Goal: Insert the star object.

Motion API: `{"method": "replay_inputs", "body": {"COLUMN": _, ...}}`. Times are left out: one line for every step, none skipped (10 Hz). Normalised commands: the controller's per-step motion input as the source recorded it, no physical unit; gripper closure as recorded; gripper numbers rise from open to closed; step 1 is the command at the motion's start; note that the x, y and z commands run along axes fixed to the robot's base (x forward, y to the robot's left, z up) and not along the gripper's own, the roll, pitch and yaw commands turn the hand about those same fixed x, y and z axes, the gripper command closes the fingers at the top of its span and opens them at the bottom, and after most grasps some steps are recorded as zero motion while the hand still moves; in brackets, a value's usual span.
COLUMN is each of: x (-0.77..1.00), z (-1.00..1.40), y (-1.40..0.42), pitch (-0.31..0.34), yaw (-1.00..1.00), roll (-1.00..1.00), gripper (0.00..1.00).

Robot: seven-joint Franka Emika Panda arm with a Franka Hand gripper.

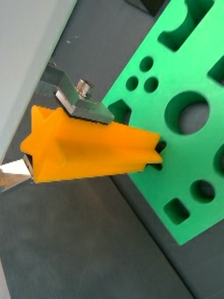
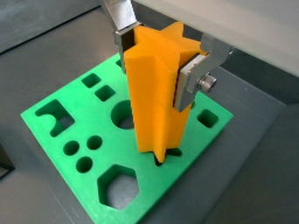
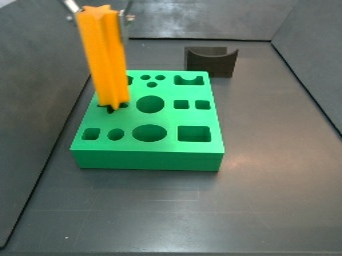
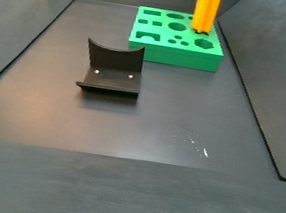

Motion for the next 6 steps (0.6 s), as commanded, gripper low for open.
{"method": "replay_inputs", "body": {"x": -0.32, "z": -0.10, "y": 0.00, "pitch": -0.150, "yaw": -0.18, "roll": -0.11, "gripper": 1.00}}
{"method": "replay_inputs", "body": {"x": -0.23, "z": -0.15, "y": -0.03, "pitch": -0.163, "yaw": -0.26, "roll": -0.12, "gripper": 1.00}}
{"method": "replay_inputs", "body": {"x": 0.00, "z": -0.20, "y": -0.04, "pitch": -0.157, "yaw": -0.31, "roll": -0.12, "gripper": 1.00}}
{"method": "replay_inputs", "body": {"x": 0.09, "z": -0.20, "y": -0.02, "pitch": -0.143, "yaw": -0.32, "roll": -0.13, "gripper": 1.00}}
{"method": "replay_inputs", "body": {"x": 0.14, "z": -0.17, "y": -0.03, "pitch": -0.139, "yaw": -0.33, "roll": -0.14, "gripper": 1.00}}
{"method": "replay_inputs", "body": {"x": 0.20, "z": -0.15, "y": -0.03, "pitch": -0.126, "yaw": -0.41, "roll": -0.12, "gripper": 1.00}}
